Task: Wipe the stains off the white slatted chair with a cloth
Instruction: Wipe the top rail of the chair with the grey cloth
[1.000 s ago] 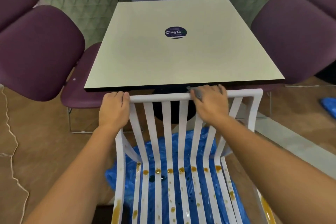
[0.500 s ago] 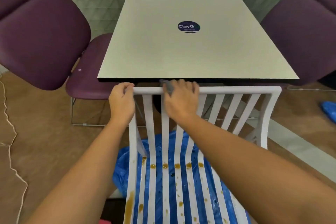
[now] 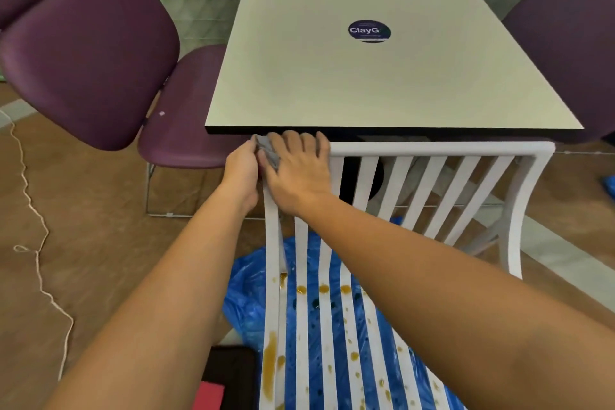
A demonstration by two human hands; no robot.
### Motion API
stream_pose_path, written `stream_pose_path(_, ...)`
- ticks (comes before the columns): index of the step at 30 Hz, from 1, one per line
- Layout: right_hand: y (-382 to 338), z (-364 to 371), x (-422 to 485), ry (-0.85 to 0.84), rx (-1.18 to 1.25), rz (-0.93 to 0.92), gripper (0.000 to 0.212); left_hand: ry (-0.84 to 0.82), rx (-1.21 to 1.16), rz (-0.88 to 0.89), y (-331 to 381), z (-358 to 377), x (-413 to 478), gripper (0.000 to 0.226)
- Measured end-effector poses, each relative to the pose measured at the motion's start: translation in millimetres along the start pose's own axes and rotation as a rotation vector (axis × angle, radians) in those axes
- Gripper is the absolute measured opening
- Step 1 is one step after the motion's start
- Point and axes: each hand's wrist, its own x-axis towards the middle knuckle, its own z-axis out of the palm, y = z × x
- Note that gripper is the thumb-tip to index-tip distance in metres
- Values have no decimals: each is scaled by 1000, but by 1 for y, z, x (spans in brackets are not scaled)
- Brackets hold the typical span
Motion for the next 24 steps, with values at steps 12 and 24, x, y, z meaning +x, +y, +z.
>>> stream_pose_path(12, 22, -1, 0, -74, 19, -165, 52, 64, 124, 58, 1, 0, 9, 42)
stream_pose_path(24, 189, -52, -37, -5, -59, 118, 48, -62, 1654, 912, -20, 80, -9, 56)
